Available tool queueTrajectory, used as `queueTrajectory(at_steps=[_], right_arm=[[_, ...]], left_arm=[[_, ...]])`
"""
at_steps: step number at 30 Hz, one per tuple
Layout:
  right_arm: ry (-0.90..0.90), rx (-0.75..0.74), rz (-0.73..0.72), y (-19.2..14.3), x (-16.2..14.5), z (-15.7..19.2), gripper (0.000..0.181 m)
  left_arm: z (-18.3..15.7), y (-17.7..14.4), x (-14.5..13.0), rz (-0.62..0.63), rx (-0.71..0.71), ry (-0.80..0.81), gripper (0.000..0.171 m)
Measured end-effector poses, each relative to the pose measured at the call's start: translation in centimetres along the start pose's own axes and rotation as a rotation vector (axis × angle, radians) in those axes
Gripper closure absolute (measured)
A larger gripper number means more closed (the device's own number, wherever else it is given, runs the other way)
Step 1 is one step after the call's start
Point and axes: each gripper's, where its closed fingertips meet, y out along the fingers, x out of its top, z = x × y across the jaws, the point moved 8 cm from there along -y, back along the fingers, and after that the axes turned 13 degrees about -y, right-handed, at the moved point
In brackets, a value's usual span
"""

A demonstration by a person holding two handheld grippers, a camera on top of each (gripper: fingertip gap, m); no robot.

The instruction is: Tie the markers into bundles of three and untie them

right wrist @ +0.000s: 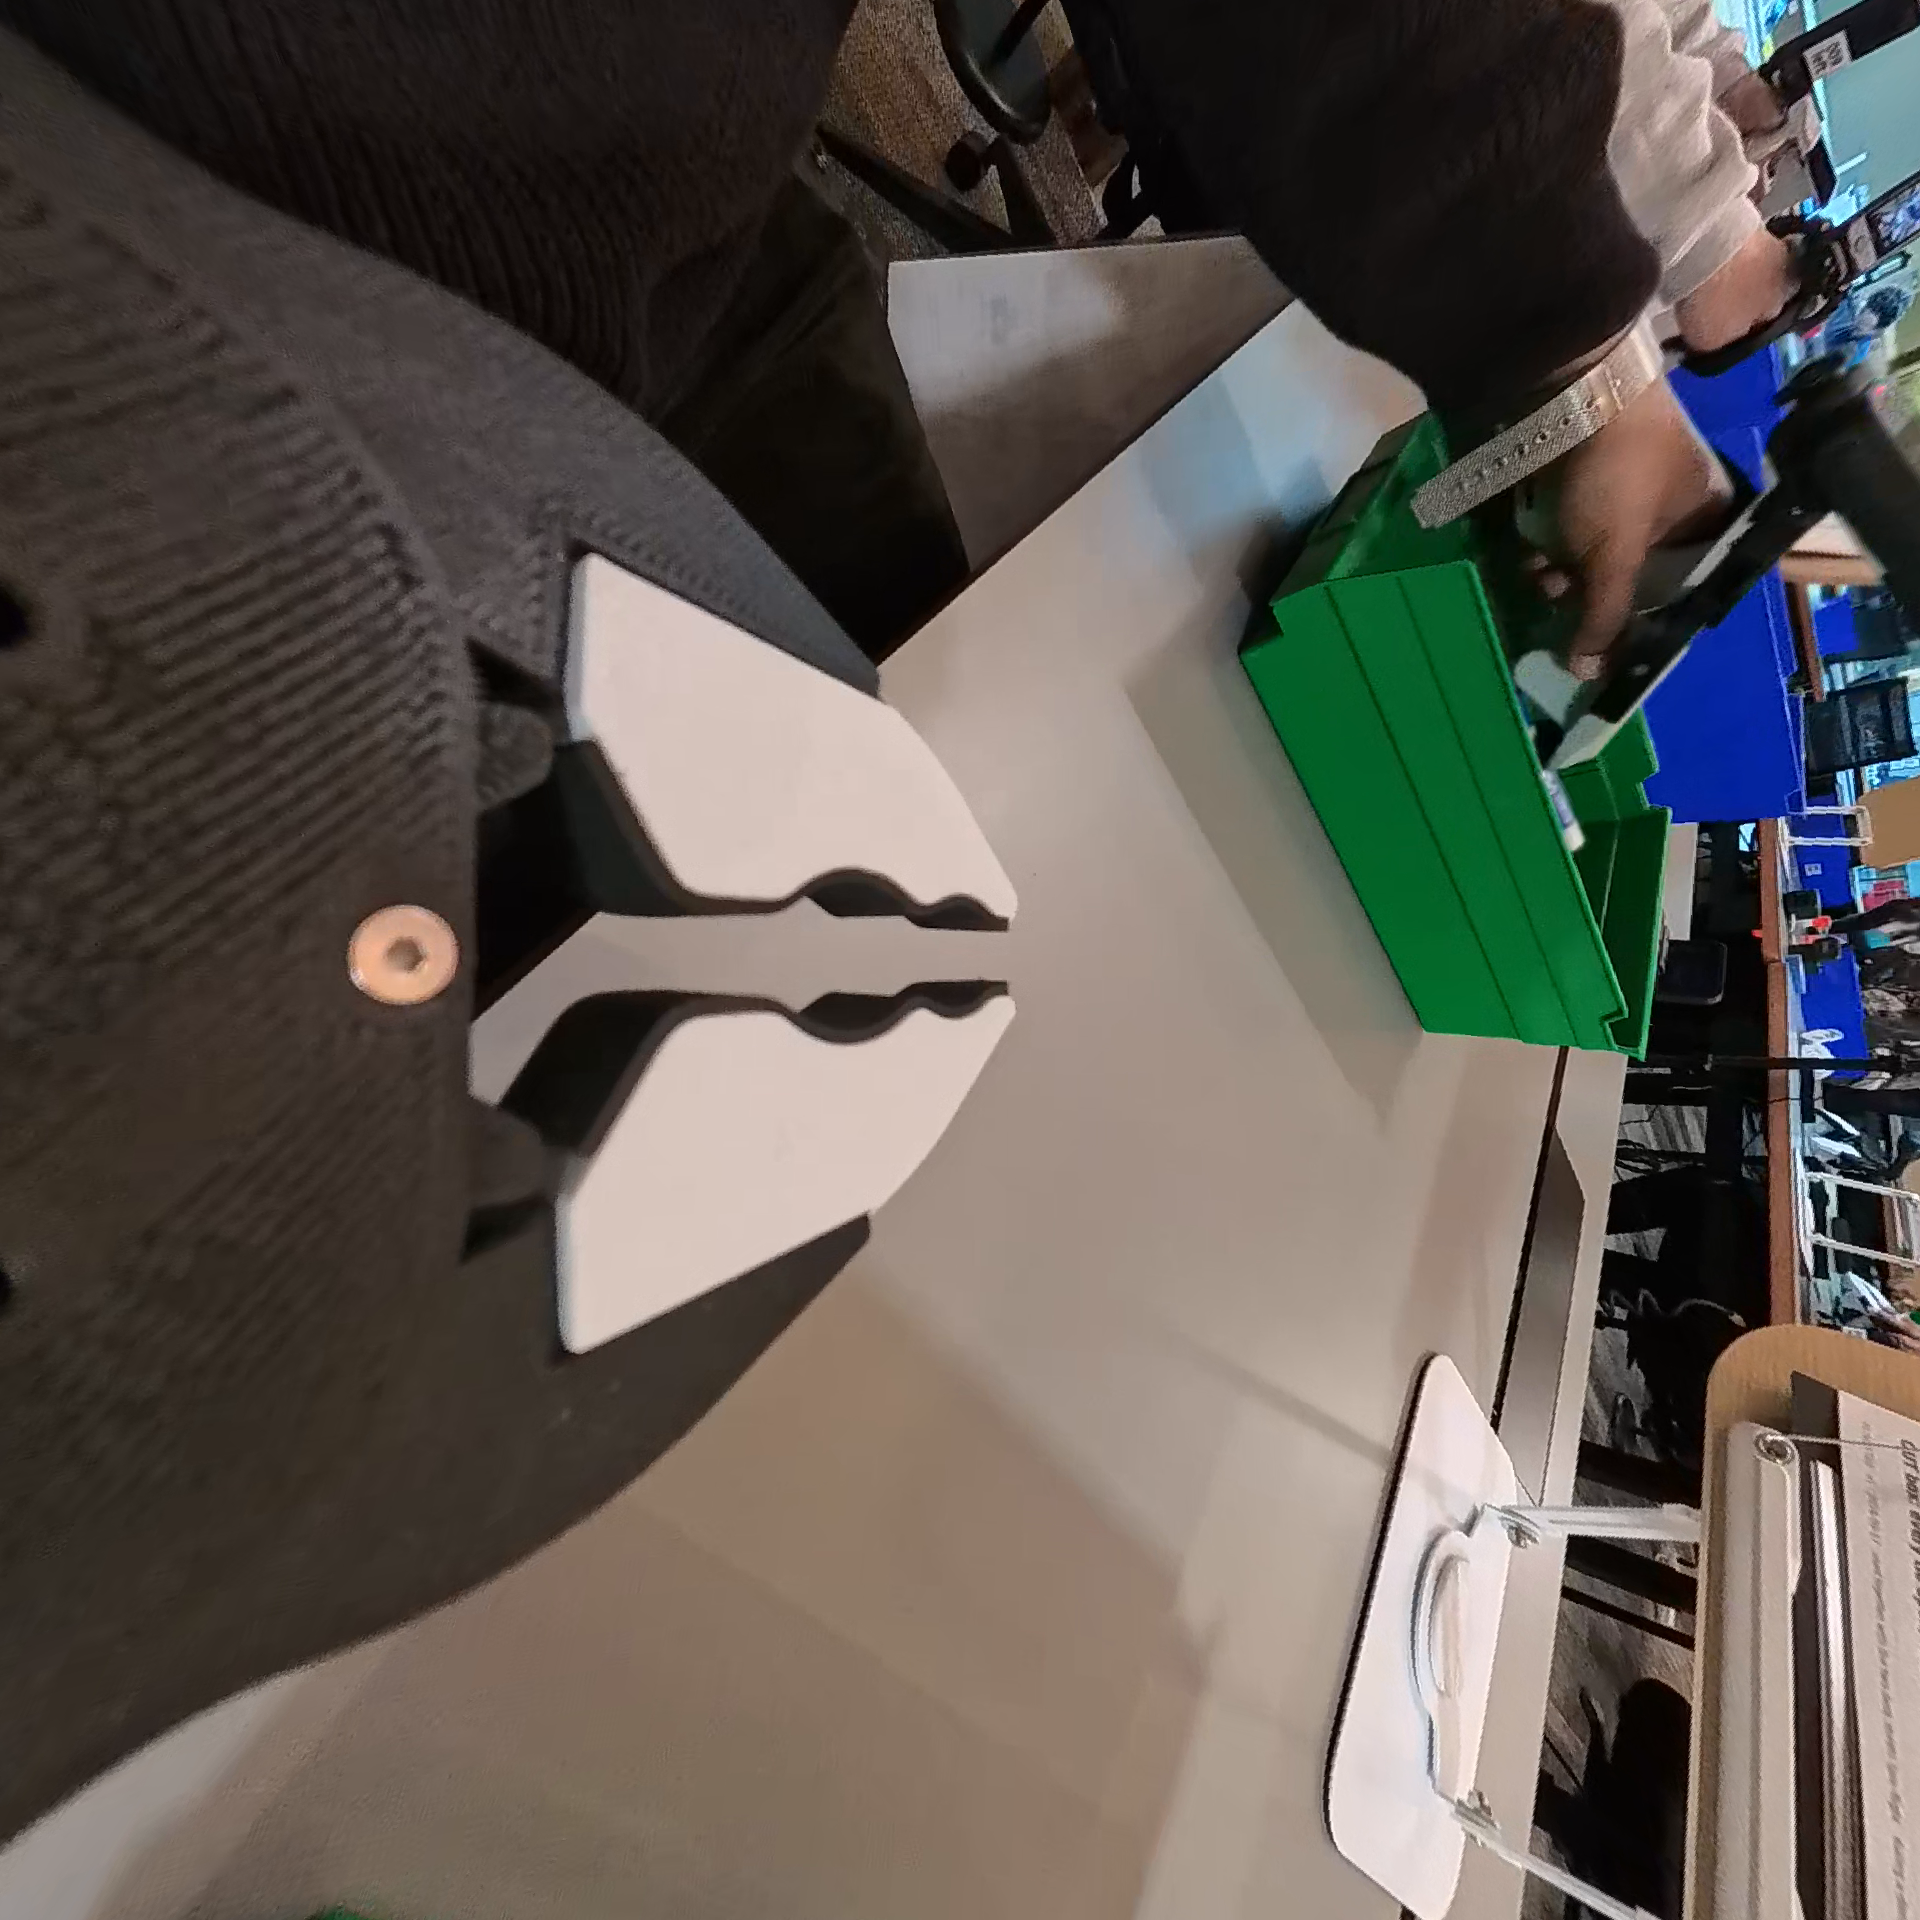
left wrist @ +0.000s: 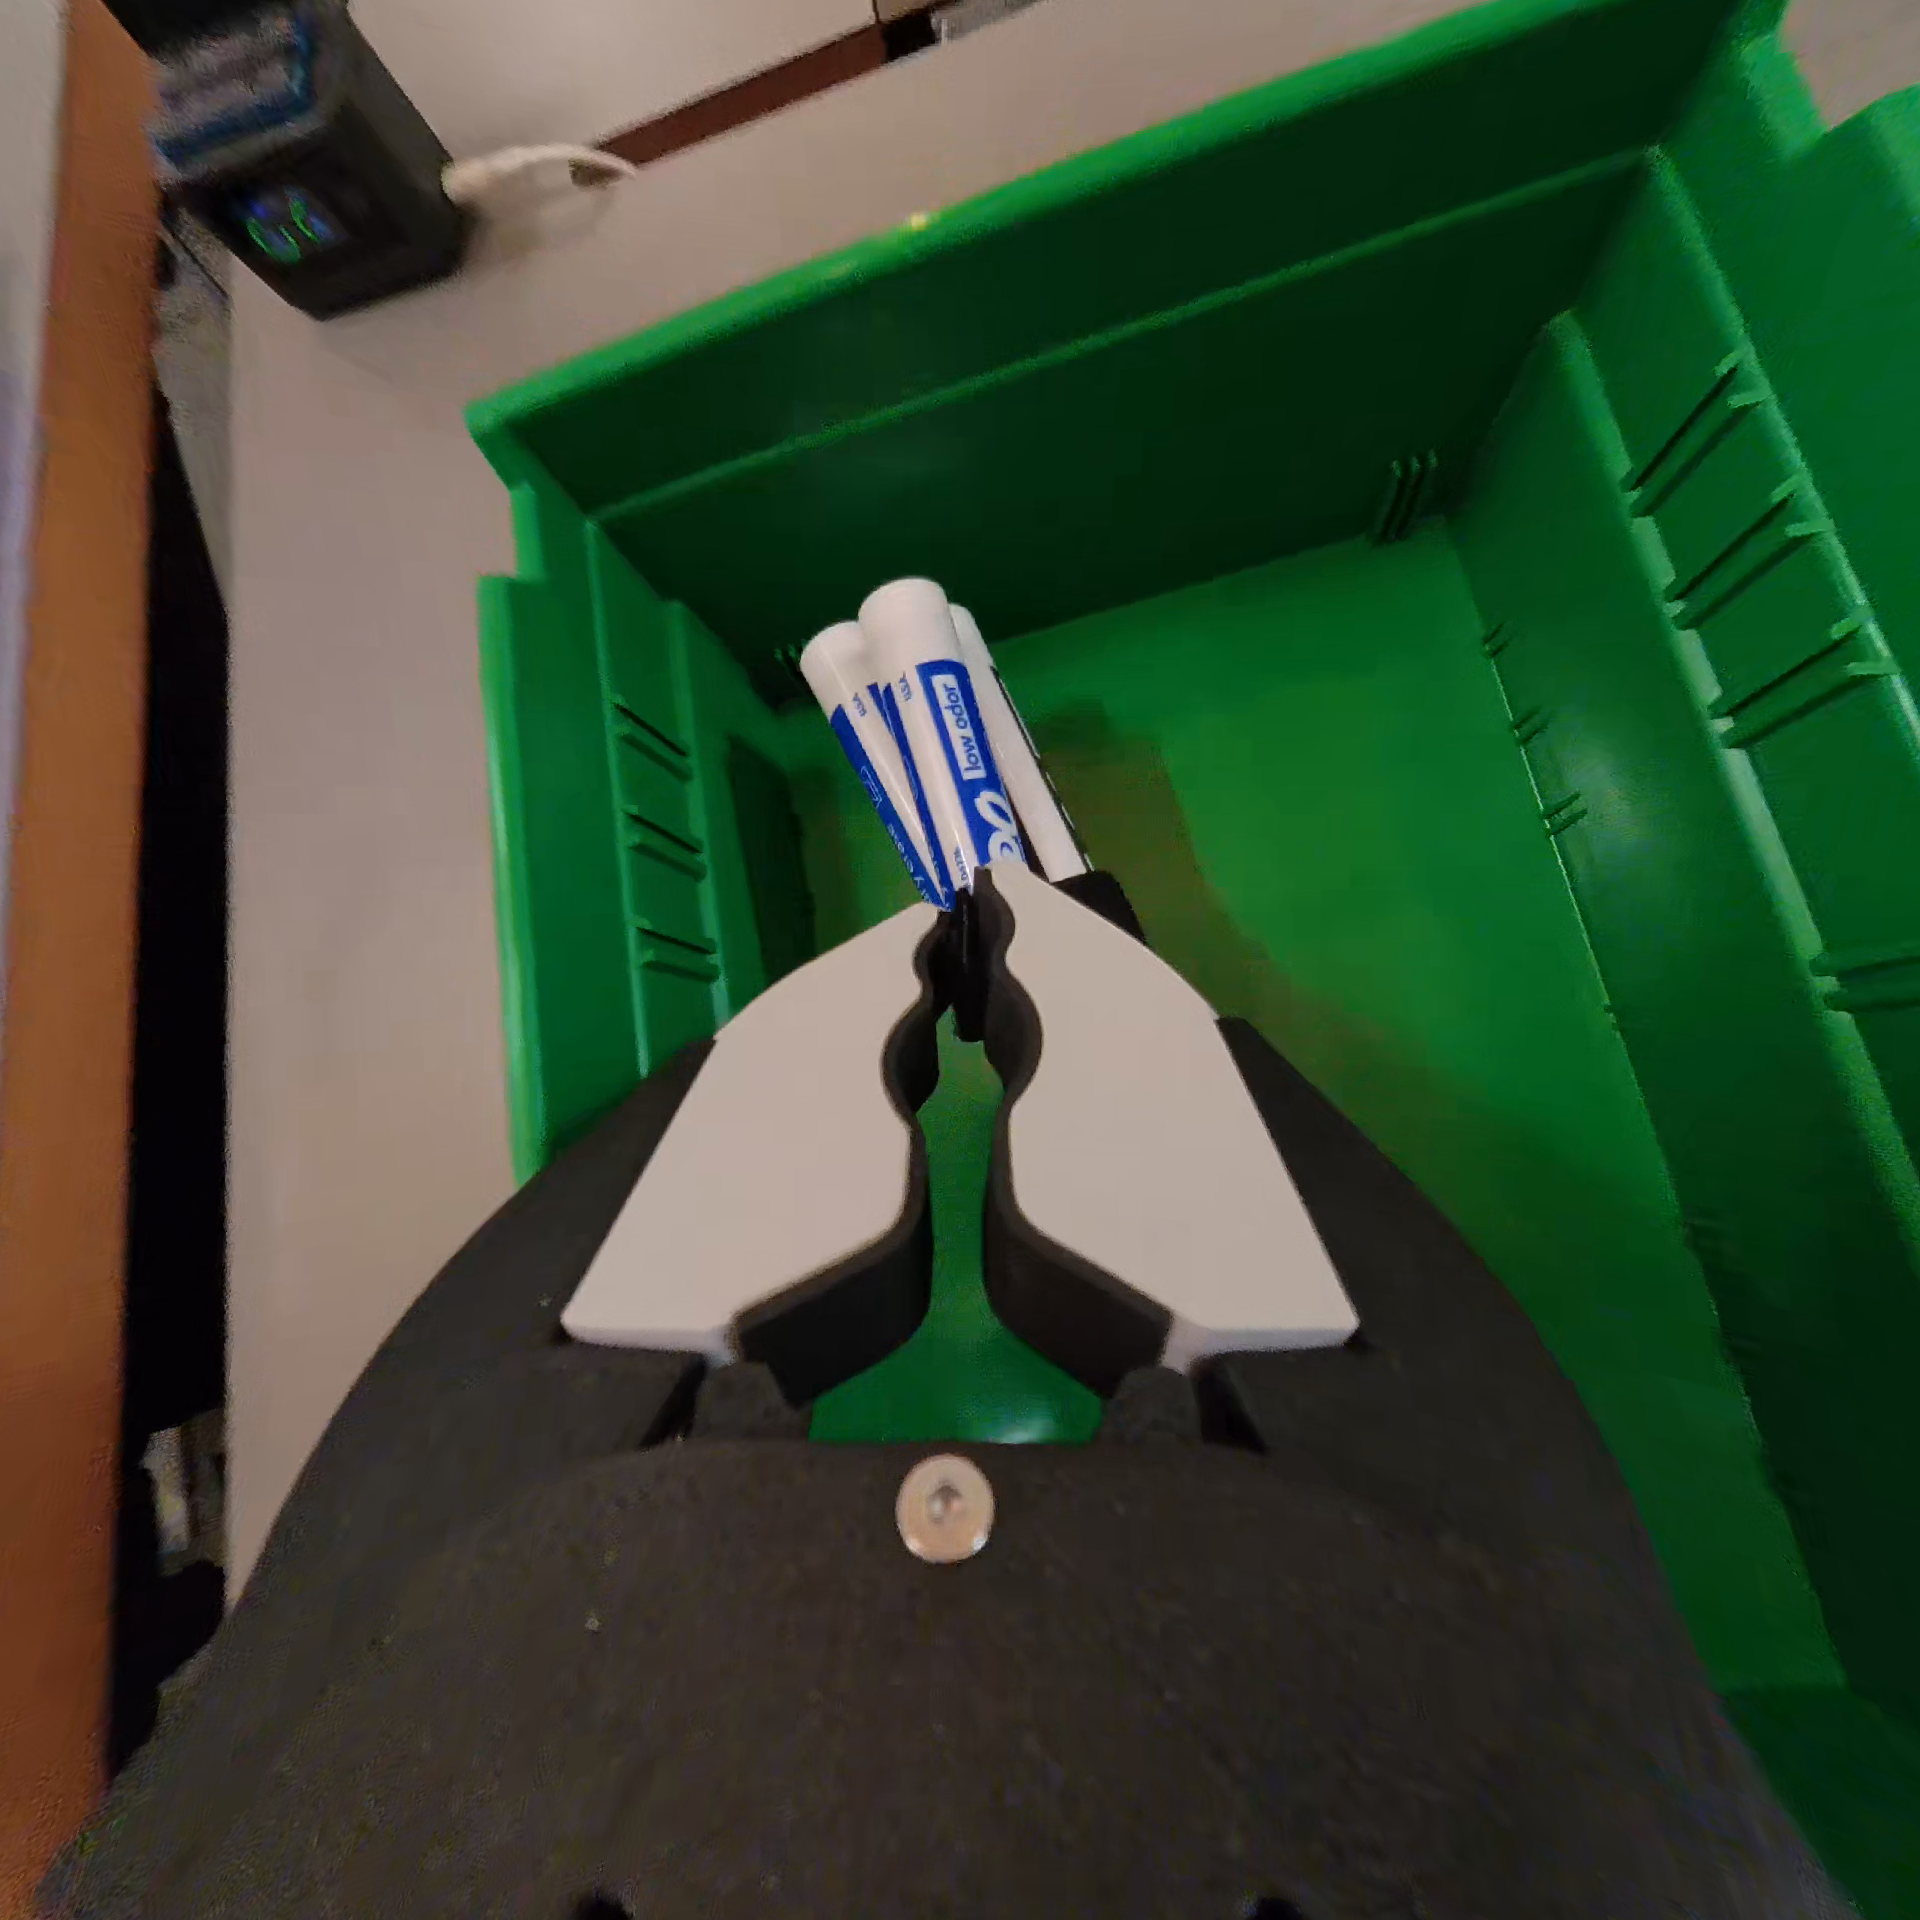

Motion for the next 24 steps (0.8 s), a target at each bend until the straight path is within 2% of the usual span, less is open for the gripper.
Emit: queueTrajectory(at_steps=[4, 8, 11, 14, 19, 24], right_arm=[[-0.004, 0.004, 0.004, 0.0, 0.0, 0.1, 0.172], [-0.016, 0.005, 0.01, 0.0, 0.0, 0.2, 0.172], [-0.022, 0.007, 0.013, 0.1, 0.0, 0.3, 0.172], [-0.033, -0.004, 0.014, -0.1, 0.0, 0.1, 0.172], [-0.03, -0.04, 0.003, -0.7, 0.2, -0.7, 0.172], [-0.019, -0.058, 0.003, -1.1, -0.1, -1.2, 0.171]], left_arm=[[-0.6, -1.9, 1.1, -0.063, 0.001, 0.041, 0.165], [-2.2, -5.5, 2.7, -0.153, -0.1, 0.055, 0.165], [-5.0, -9.2, 4.0, -0.244, -0.233, 0.111, 0.165], [-9.2, -12.2, 4.1, -0.285, -0.378, 0.255, 0.165], [-17.7, -13.7, 0.8, -0.253, -0.6, 0.526, 0.165], [-25.1, -12.8, -5.0, -0.186, -0.805, 0.753, 0.165]])
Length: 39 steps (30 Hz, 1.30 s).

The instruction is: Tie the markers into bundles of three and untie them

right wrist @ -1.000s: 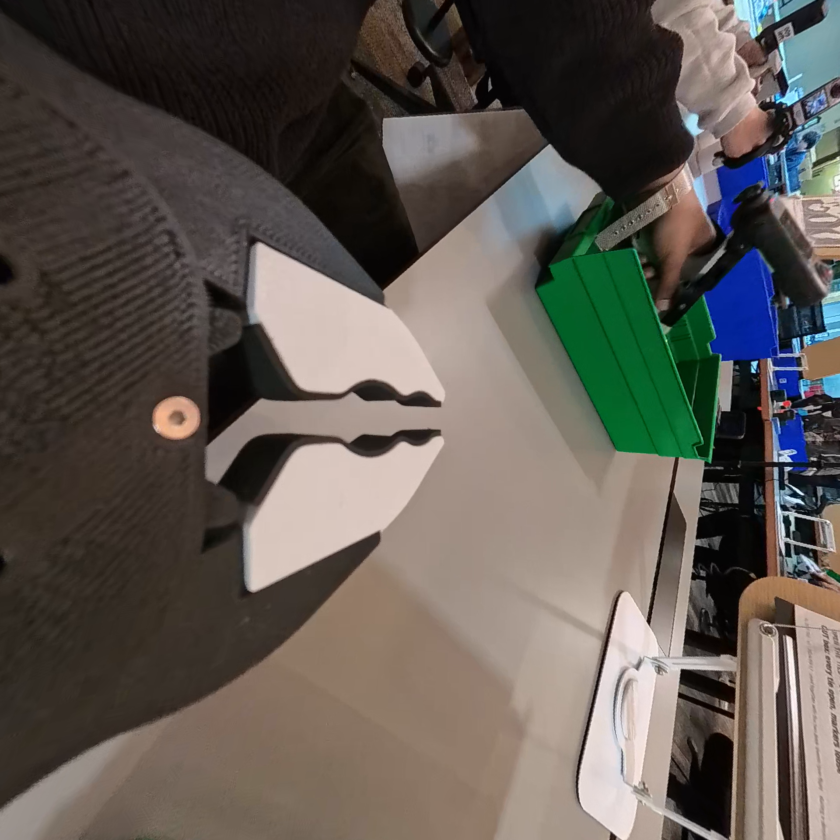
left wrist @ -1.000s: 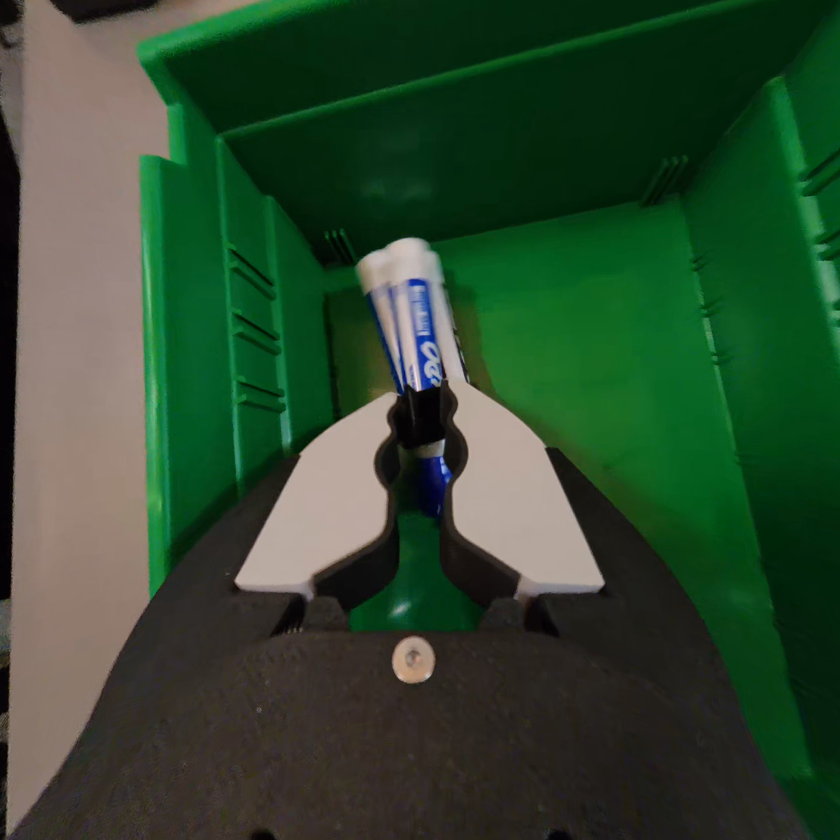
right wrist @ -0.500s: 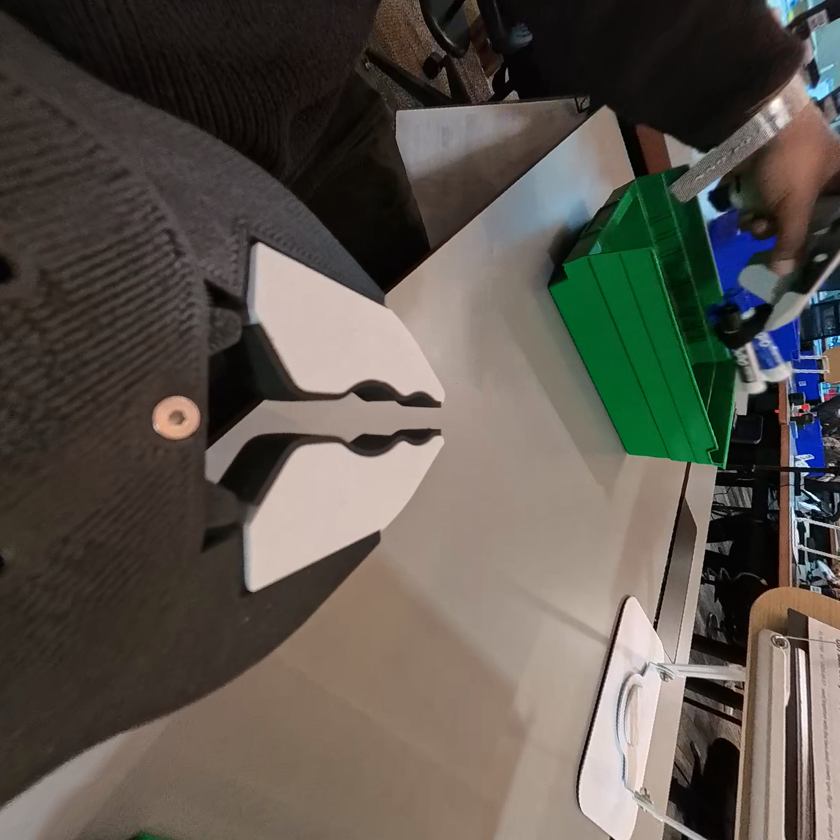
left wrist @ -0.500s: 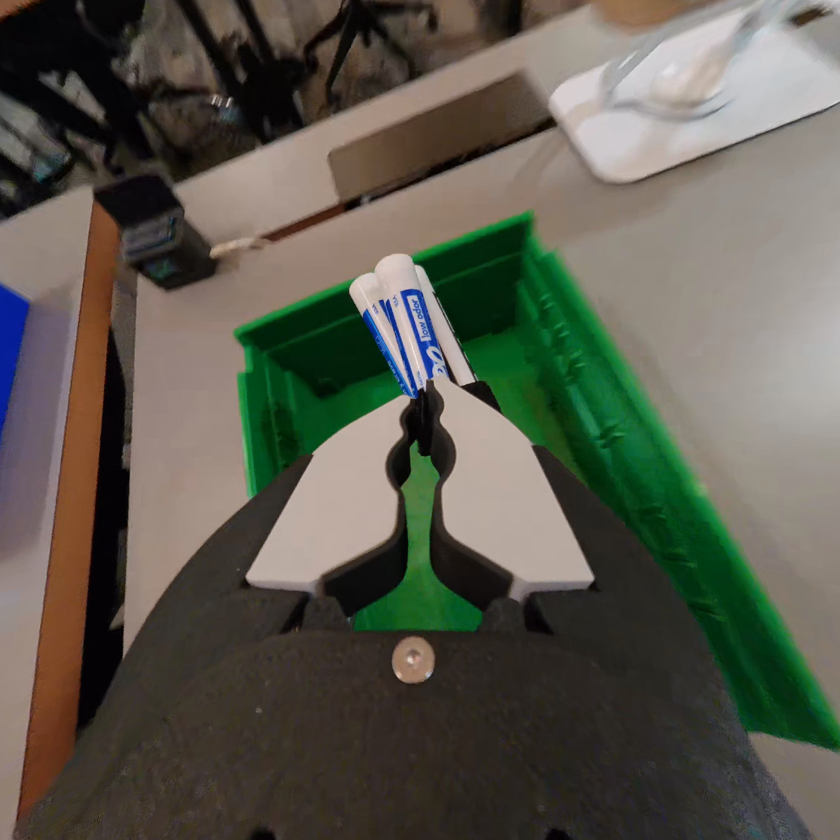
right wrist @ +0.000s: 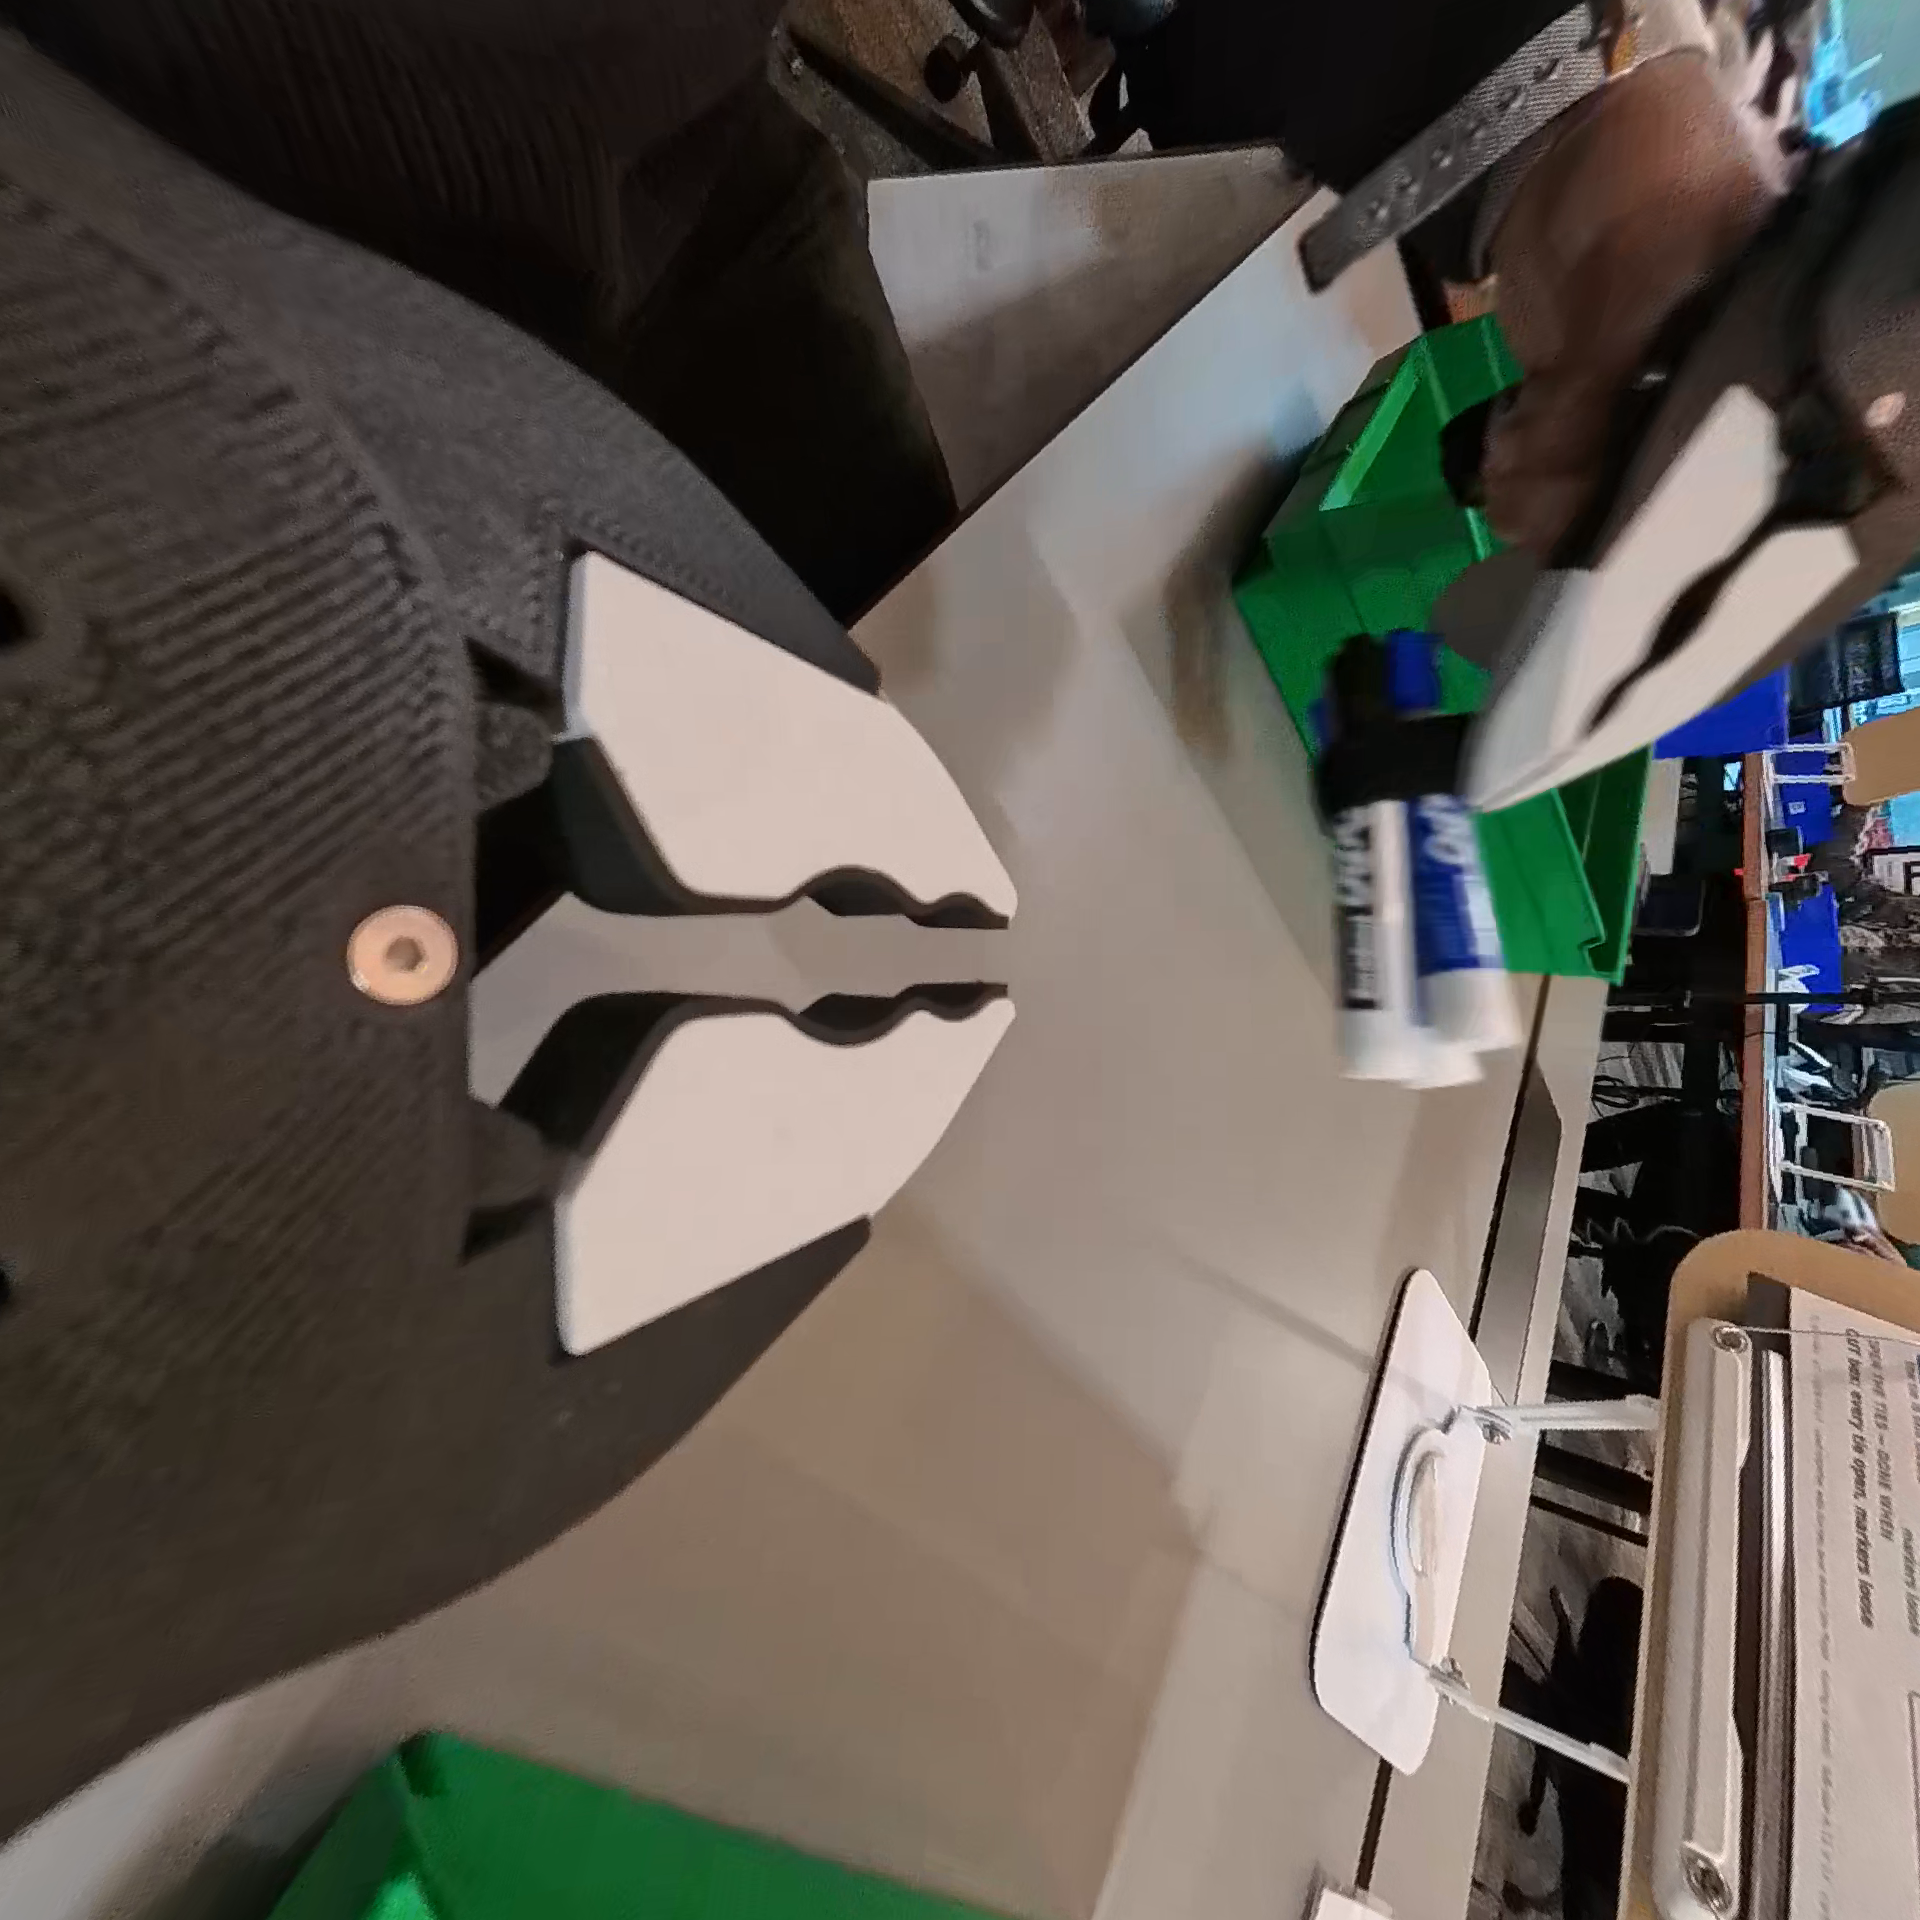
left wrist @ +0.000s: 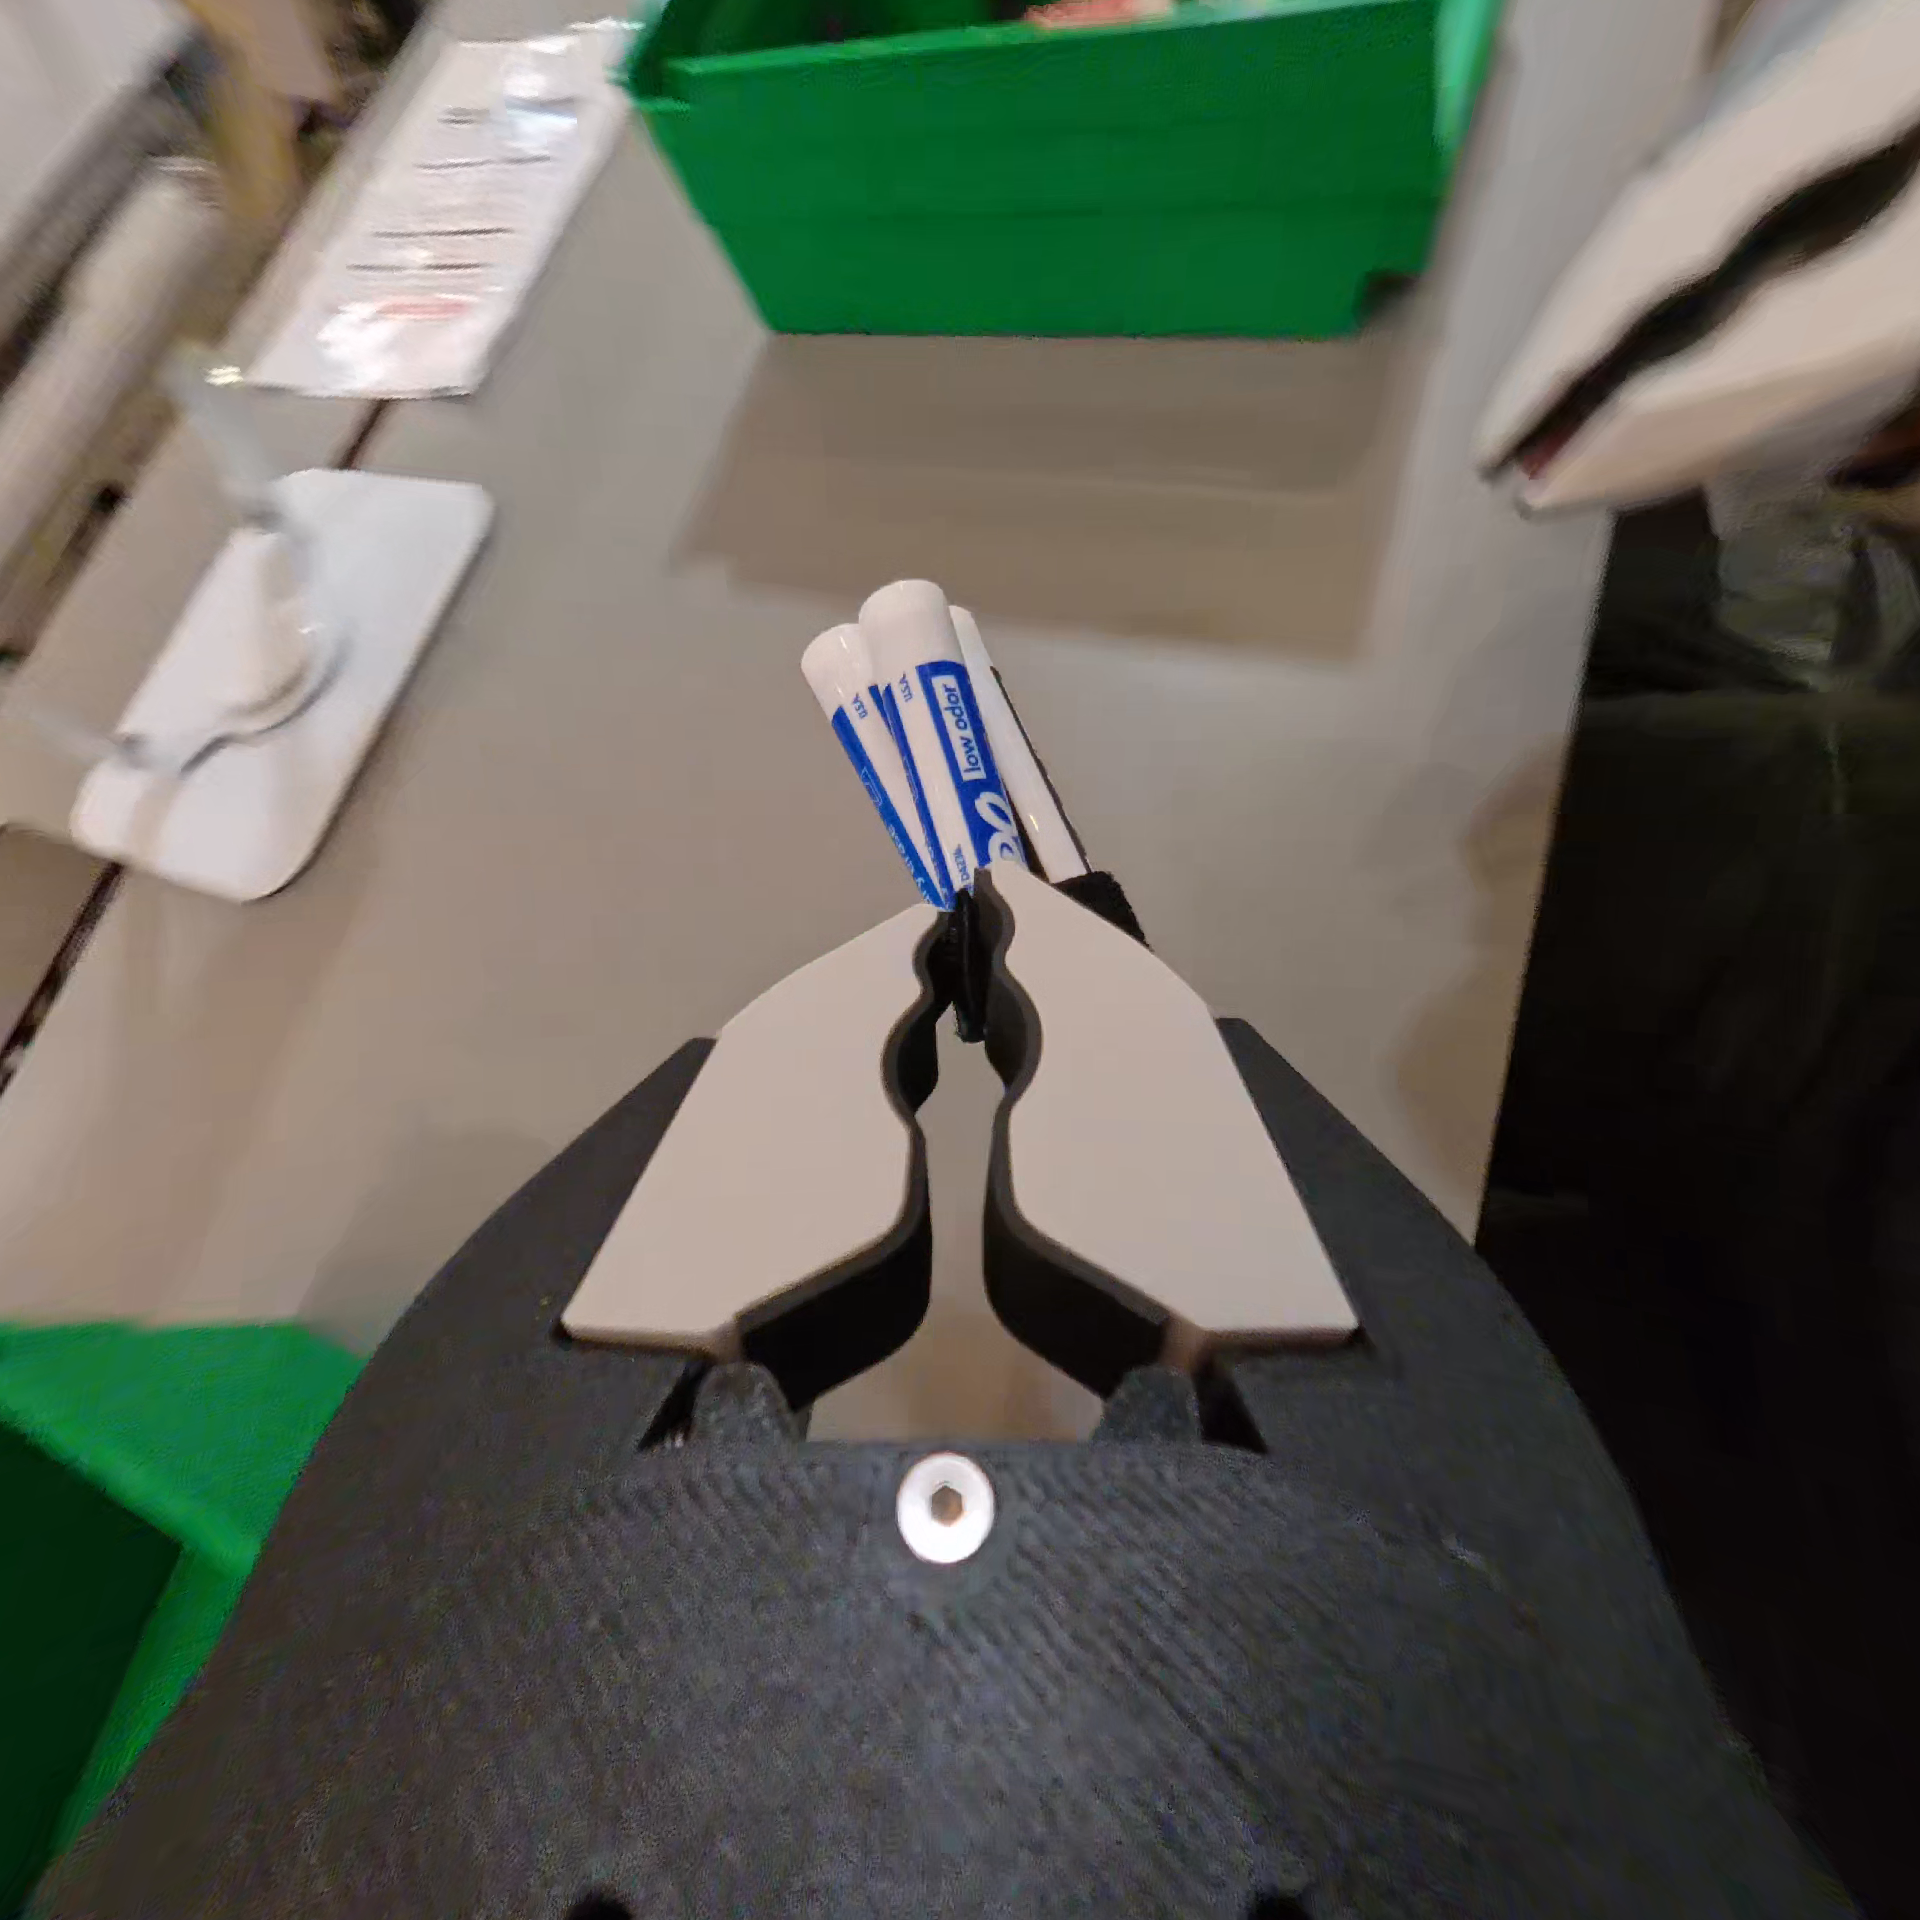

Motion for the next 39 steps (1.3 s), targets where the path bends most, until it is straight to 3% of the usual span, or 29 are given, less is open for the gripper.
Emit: queueTrajectory(at_steps=[6, 17, 23, 27, 39], right_arm=[[-0.115, 0.016, 0.031, 0.4, -0.6, 0.5, 0.162], [-0.583, 0.086, 0.178, 5.3, -0.7, 3.6, 0.156], [-0.498, 0.259, 0.261, 6.2, -1.4, 3.3, 0.161], [-0.554, 0.239, 0.313, 5.0, -1.9, 2.3, 0.162], [-0.491, 0.25, 0.362, 1.8, -2.8, -0.9, 0.163]], left_arm=[[-4.5, 3.6, -3.7, 0.055, -0.127, 0.146, 0.165], [-4.8, 3.9, -4.5, 0.01, -0.281, 0.103, 0.165], [-5.3, 4.1, -5.1, 0.036, -0.27, 0.159, 0.165], [-4.8, 4.0, -5.2, 0.042, -0.263, 0.142, 0.165], [-4.0, 4.1, -5.7, 0.047, -0.293, 0.085, 0.165]])
